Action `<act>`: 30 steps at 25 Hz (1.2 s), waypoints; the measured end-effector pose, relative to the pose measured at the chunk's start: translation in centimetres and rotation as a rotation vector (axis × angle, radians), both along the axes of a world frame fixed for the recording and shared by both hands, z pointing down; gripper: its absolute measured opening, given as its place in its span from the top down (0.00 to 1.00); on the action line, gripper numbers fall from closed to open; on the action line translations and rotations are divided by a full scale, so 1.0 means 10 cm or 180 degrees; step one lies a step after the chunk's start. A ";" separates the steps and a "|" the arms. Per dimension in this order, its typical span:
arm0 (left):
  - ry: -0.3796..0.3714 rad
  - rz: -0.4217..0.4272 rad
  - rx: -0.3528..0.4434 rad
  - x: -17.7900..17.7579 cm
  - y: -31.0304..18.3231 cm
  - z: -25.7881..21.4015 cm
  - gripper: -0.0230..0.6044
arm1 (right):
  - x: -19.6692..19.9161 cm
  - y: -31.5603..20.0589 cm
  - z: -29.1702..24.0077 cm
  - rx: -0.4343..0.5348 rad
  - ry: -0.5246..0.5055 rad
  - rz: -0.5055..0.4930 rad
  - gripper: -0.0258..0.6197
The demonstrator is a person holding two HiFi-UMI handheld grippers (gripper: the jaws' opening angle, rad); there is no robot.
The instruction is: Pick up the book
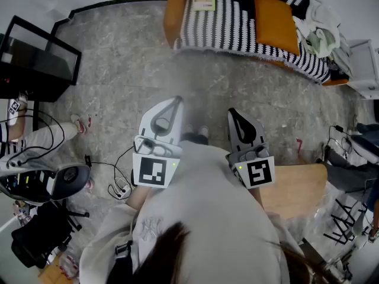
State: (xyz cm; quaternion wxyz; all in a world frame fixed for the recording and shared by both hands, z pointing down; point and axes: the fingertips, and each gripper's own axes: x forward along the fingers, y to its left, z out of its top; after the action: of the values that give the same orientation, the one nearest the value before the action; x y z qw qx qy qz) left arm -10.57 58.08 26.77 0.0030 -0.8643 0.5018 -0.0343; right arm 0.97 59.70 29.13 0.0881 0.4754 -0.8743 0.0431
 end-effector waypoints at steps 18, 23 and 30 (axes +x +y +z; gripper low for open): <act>0.0010 -0.0124 0.0082 0.17 0.24 -0.06 0.95 | 0.20 0.27 -0.04 0.0086 -0.0161 -0.0114 0.93; 0.0066 -0.0199 0.0087 0.28 0.26 -0.04 0.95 | 0.37 0.33 -0.05 0.0109 -0.0424 -0.0214 0.93; 0.0059 -0.0255 0.0018 0.37 0.24 -0.01 0.95 | 0.46 0.34 -0.04 0.0031 -0.0553 -0.0366 0.93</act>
State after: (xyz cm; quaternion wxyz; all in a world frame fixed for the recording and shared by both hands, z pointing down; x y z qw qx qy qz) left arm -6.90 60.51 26.68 -0.0006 -0.8437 0.5362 -0.0249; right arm 5.61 63.08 28.70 0.0119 0.4193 -0.9047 0.0748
